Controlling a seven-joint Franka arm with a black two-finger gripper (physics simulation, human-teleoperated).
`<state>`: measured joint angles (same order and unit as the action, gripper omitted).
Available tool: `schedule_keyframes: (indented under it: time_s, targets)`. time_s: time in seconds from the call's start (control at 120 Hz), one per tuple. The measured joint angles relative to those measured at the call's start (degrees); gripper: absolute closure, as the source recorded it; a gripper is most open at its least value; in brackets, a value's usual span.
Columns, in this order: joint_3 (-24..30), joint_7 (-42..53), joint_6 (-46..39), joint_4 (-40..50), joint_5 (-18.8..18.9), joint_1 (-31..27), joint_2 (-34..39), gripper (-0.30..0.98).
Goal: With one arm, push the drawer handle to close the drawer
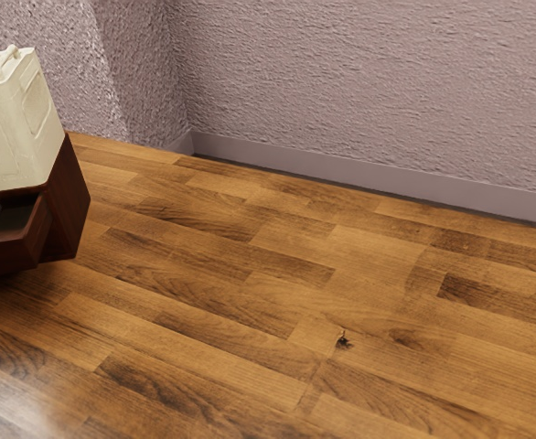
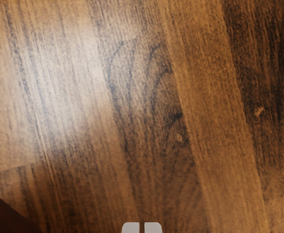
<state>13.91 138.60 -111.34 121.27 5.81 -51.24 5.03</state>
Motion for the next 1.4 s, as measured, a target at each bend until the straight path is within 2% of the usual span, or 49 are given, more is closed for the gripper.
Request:
schedule_keyframes:
  time_s: [0.142, 0.317, 0.508, 0.833, 1.208, 1.4]
  targets:
    - [-0.03, 4.45, -0.66, -0.15, 0.22, -2.15, -1.70, 0.79]
    - [-0.72, 9.48, -1.73, -4.22, 0.33, -5.61, -8.17, 0.79]
    - [-3.06, 14.34, -2.38, -5.26, -0.02, -4.69, -9.02, 0.79]
    - [-3.12, 19.73, -3.39, -9.47, -0.37, -4.56, -12.50, 0.78]
    - [-2.77, 24.67, -9.57, -11.87, -5.07, -3.69, -15.57, 0.79]
    - [-3.20, 25.98, -11.51, -15.26, -5.84, -3.75, -17.77, 0.79]
